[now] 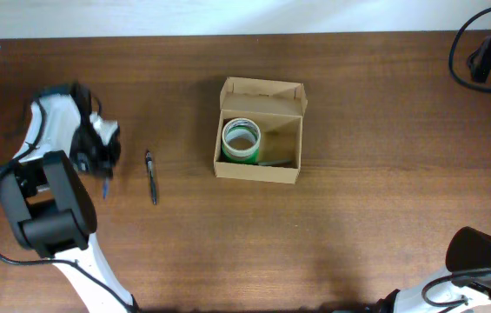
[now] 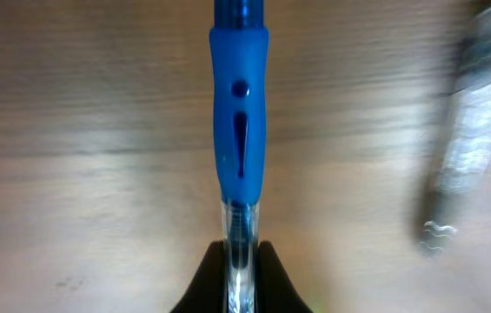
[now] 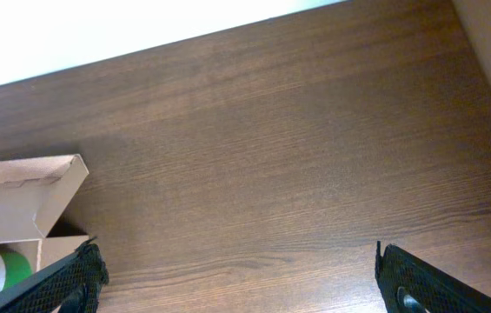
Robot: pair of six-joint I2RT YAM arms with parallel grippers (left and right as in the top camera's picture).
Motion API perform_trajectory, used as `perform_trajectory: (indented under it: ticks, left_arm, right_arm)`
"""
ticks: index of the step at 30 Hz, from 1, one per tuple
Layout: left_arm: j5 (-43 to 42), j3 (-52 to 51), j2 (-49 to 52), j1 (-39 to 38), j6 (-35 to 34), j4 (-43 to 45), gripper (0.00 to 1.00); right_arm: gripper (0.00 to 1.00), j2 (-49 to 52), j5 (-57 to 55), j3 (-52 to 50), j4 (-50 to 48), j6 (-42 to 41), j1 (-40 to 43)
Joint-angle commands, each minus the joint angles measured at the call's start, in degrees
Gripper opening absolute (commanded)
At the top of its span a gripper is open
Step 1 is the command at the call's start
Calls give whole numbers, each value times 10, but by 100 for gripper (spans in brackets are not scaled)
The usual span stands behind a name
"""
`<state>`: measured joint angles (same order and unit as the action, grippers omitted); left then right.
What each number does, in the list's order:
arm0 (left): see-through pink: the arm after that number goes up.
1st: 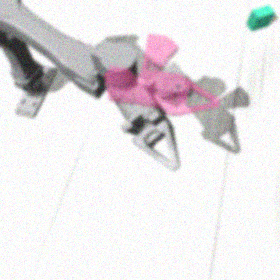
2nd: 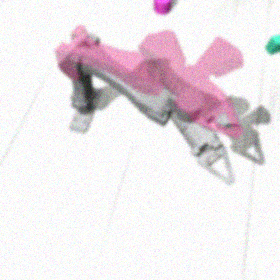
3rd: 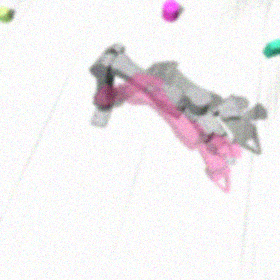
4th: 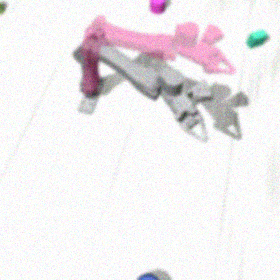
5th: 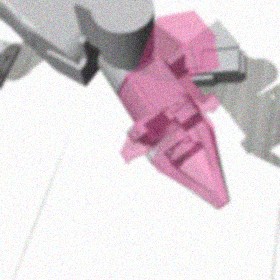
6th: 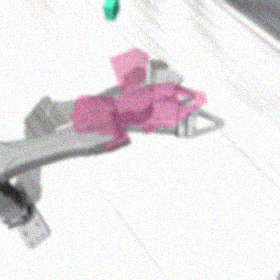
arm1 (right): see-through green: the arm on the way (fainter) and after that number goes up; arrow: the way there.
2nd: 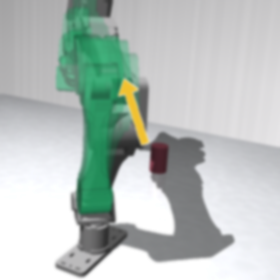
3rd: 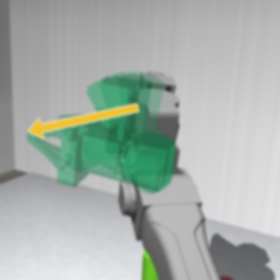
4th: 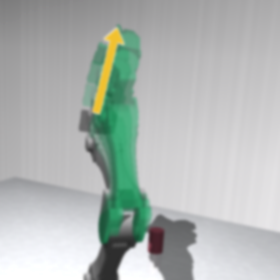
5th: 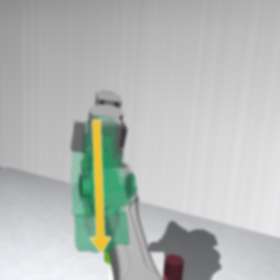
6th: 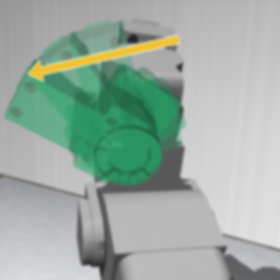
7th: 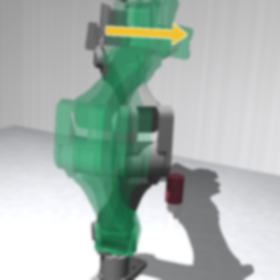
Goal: Pack container
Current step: 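Grasp the blue pen and carry it into the box, then lower the blue pen into the box and open the left gripper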
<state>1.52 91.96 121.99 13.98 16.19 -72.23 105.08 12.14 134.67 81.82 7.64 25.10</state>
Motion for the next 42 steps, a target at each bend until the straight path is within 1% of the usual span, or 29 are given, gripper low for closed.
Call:
perform_trajectory:
  ticks: [1,2,4,6,8,9,11,12,14,15,19,22,26,28,30,33,36,42]
  left_arm:
    - [-70,262,-9,-37,-24,-95,2]
    - [-84,325,-9,-48,-17,-112,2]
    - [-123,427,-9,-68,33,-135,2]
    - [-161,536,-9,-101,112,-158,2]
    - [-167,619,-9,-143,177,-176,2]
    - [-165,652,-9,-167,202,-184,2]
    - [-166,690,-9,-215,213,-193,2]
    - [-165,692,-9,-238,218,-198,2]
    - [-165,683,-9,-282,243,-216,2]
    - [-163,669,-9,-299,243,-215,2]
    - [-120,574,-9,-361,242,-200,2]
    - [-98,473,-9,-386,250,-179,2]
    - [-76,351,-9,-403,314,-150,2]
    - [-41,308,-9,-411,324,-125,2]
    - [-15,282,-9,-419,339,-109,2]
    - [-15,258,-7,-435,378,-92,1]
    - [-10,252,-1,-454,384,-76,2]
    - [5,252,19,-483,388,-73,2]
  right_arm:
    - [99,1,8,2,-2,-2,0]
    - [99,1,8,2,-2,-2,0]
    - [99,1,8,2,-2,-2,0]
    - [99,1,8,2,-2,-2,0]
    - [99,1,8,2,-2,-2,0]
    - [99,1,8,2,-2,-2,0]
    - [99,1,8,2,-2,-2,0]
    - [99,1,8,2,-2,-2,0]
    - [99,1,8,2,-2,-2,0]
    - [99,1,8,2,-2,-2,0]
    - [99,1,8,2,-2,-2,0]
    - [99,1,8,2,-2,-2,0]
    - [99,1,8,2,-2,-2,0]
    - [99,1,8,2,-2,-2,0]
    - [99,1,8,2,-2,-2,0]
    - [99,1,8,2,-2,-2,0]
    - [99,1,8,2,-2,-2,0]
    - [99,1,8,2,-2,-2,0]
